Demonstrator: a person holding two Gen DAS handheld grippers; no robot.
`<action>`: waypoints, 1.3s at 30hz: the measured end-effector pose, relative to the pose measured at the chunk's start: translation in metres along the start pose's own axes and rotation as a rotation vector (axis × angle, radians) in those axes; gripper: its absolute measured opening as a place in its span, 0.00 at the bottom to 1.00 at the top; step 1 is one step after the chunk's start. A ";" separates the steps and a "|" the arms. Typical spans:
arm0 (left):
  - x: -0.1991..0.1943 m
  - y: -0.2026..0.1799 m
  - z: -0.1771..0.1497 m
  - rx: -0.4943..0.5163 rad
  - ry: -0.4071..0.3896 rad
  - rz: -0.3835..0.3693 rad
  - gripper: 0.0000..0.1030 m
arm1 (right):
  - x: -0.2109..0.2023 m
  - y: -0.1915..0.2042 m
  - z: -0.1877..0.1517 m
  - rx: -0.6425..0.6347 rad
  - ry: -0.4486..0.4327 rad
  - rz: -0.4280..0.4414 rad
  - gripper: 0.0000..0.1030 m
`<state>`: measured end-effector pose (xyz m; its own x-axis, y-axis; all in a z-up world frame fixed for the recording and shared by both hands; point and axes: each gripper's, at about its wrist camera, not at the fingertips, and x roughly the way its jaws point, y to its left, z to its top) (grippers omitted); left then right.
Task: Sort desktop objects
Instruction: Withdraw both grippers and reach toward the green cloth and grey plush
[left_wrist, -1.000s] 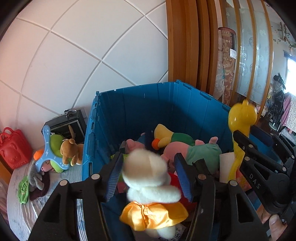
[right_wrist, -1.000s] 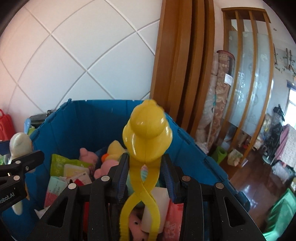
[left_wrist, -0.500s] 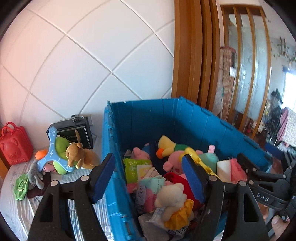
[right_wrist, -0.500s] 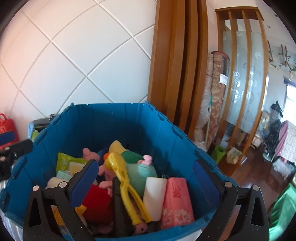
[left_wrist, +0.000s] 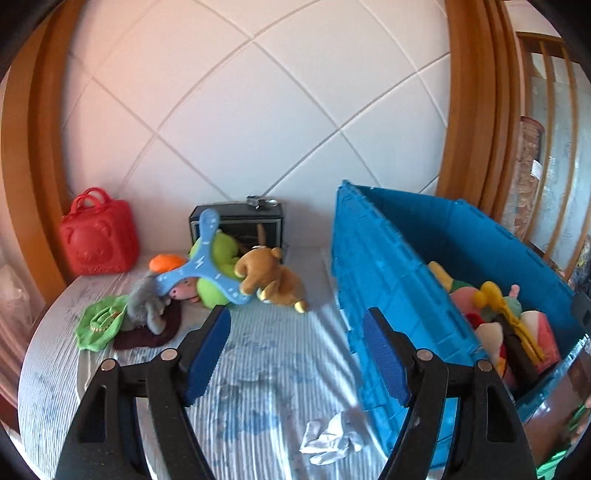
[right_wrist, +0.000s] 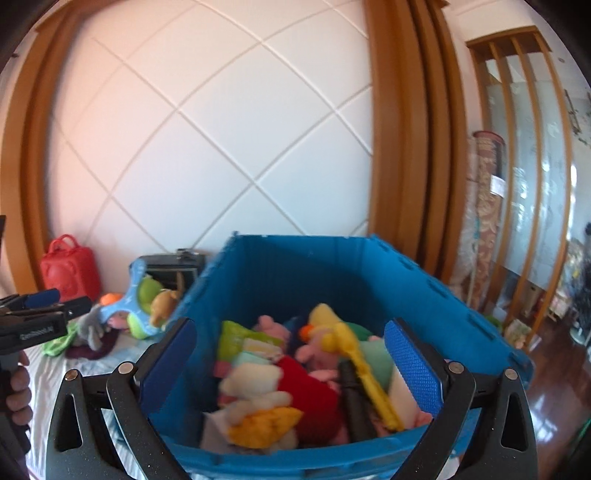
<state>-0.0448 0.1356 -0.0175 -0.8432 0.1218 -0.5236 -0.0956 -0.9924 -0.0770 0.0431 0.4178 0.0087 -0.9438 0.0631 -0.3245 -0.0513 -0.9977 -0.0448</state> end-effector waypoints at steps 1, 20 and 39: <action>0.002 0.015 -0.004 -0.019 0.017 0.006 0.72 | 0.001 0.010 -0.001 -0.010 0.000 0.016 1.00; 0.050 0.324 -0.072 -0.250 0.247 0.324 0.72 | 0.061 0.225 0.010 -0.098 0.097 0.219 1.00; 0.199 0.463 -0.070 -0.277 0.395 0.344 0.72 | 0.269 0.442 -0.040 -0.212 0.502 0.415 1.00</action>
<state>-0.2198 -0.2983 -0.2162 -0.5352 -0.1576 -0.8299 0.3351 -0.9415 -0.0373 -0.2204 -0.0050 -0.1359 -0.6032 -0.2684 -0.7510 0.3955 -0.9184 0.0105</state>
